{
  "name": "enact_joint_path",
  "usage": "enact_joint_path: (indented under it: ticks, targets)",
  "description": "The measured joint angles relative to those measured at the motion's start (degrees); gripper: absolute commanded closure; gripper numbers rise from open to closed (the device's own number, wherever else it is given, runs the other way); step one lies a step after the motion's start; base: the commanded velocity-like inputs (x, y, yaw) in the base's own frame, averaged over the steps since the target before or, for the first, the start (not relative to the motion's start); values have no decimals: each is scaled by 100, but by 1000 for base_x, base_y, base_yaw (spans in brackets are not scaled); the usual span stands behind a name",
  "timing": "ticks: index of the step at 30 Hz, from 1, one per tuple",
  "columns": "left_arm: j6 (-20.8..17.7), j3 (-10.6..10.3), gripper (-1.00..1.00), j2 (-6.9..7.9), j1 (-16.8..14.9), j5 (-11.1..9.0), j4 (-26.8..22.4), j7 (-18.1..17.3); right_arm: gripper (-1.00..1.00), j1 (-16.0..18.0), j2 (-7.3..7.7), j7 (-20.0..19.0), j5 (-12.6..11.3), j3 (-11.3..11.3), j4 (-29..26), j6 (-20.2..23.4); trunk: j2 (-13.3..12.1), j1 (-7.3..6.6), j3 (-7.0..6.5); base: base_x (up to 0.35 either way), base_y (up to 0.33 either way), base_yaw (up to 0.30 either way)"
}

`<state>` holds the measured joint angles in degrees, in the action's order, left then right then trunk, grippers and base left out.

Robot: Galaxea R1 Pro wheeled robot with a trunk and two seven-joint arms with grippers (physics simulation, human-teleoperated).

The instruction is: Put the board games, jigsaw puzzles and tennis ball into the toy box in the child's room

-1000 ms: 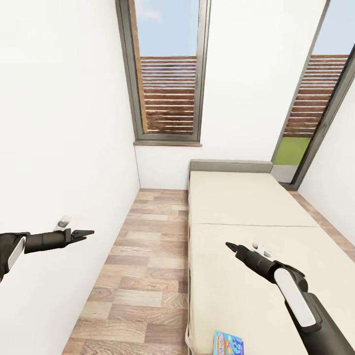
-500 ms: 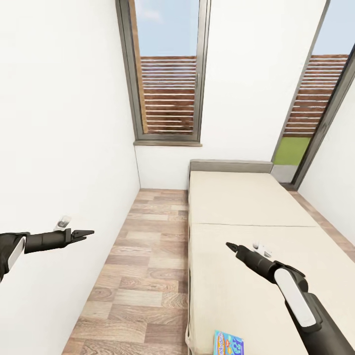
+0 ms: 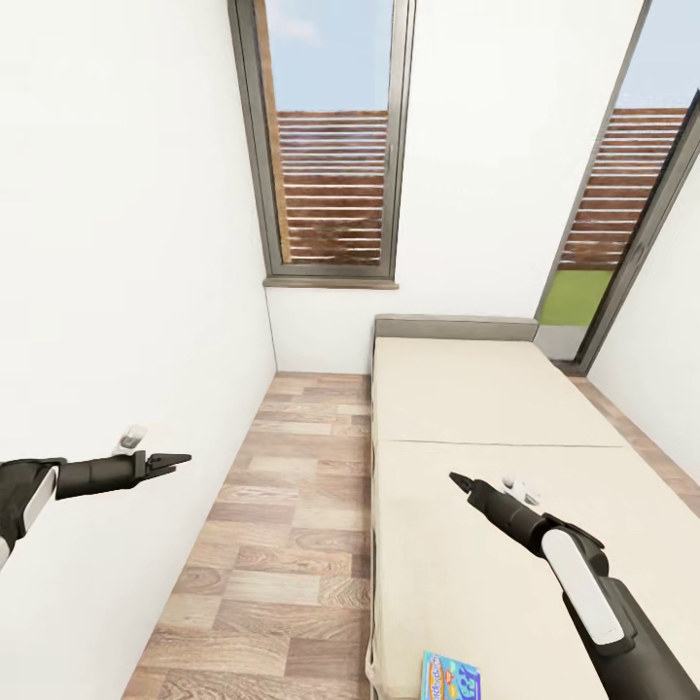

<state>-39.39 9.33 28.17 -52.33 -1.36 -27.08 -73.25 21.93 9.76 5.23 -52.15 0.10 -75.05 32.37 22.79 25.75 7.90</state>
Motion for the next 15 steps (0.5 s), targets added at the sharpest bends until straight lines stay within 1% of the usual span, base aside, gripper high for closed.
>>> enact_joint_path:
  ticks: [4,7,9,10,12,13,14,15]
  targets:
    - [0,-2,-100,-74,0,5,0,-1,-100,0,30,-16,-22,-41,89,-5,0,0,0,0,0,0]
    - [0,-4,-100,-90,0,7,0,-11,-100,-62,53,-43,-54,-98,197,8,0,0,0,0,0,0]
    - [0,-5,-100,-96,0,6,0,-32,-100,-310,62,-69,-94,-188,250,13,0,0,1,0,0,0]
    - [-1,-3,-100,-97,0,6,-1,-48,-100,-551,65,-107,-116,-288,270,11,1,0,2,0,0,0]
    - [0,-1,-100,-99,0,6,-1,-59,-100,-842,60,-170,-151,-425,283,2,1,0,1,0,0,0]
    - [-1,-1,-100,-99,0,6,-1,-67,-100,-1083,50,-265,-171,-592,291,0,1,0,2,0,0,0]
    - [0,0,-100,-100,0,6,-1,-69,-100,-1203,47,-333,-192,-686,293,-1,1,0,1,0,0,0]
    - [-1,1,-100,-100,0,6,-1,-73,-100,-1377,40,-489,-213,-866,292,-2,1,0,1,0,0,0]
